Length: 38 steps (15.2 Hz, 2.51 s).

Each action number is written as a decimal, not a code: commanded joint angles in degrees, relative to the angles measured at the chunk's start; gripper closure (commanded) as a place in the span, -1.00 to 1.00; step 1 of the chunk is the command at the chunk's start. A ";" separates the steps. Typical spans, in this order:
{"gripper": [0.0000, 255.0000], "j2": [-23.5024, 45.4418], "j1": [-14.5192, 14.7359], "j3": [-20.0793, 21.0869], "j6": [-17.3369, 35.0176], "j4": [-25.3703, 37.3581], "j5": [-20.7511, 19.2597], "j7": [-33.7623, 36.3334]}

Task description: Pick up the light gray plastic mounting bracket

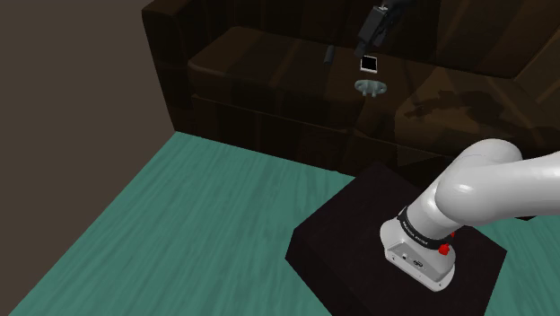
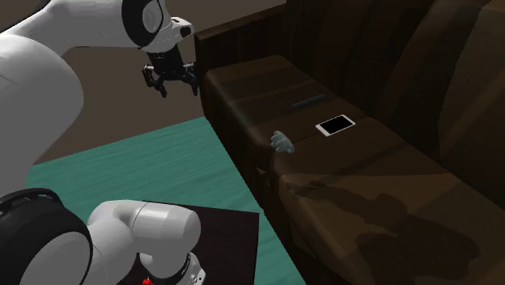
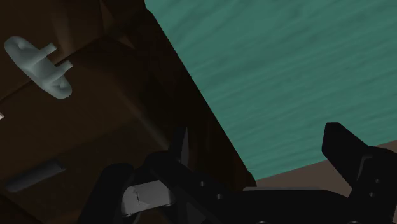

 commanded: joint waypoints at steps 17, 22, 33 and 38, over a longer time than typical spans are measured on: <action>-1.00 16.94 -3.45 -17.41 13.16 -2.01 -8.62 -22.77; -1.00 25.65 -3.96 -22.48 17.30 1.03 -9.22 -30.05; -1.00 43.00 -5.13 -29.20 24.20 8.52 -5.60 -42.98; -1.00 45.11 -5.23 -29.41 28.50 6.16 -4.67 -43.52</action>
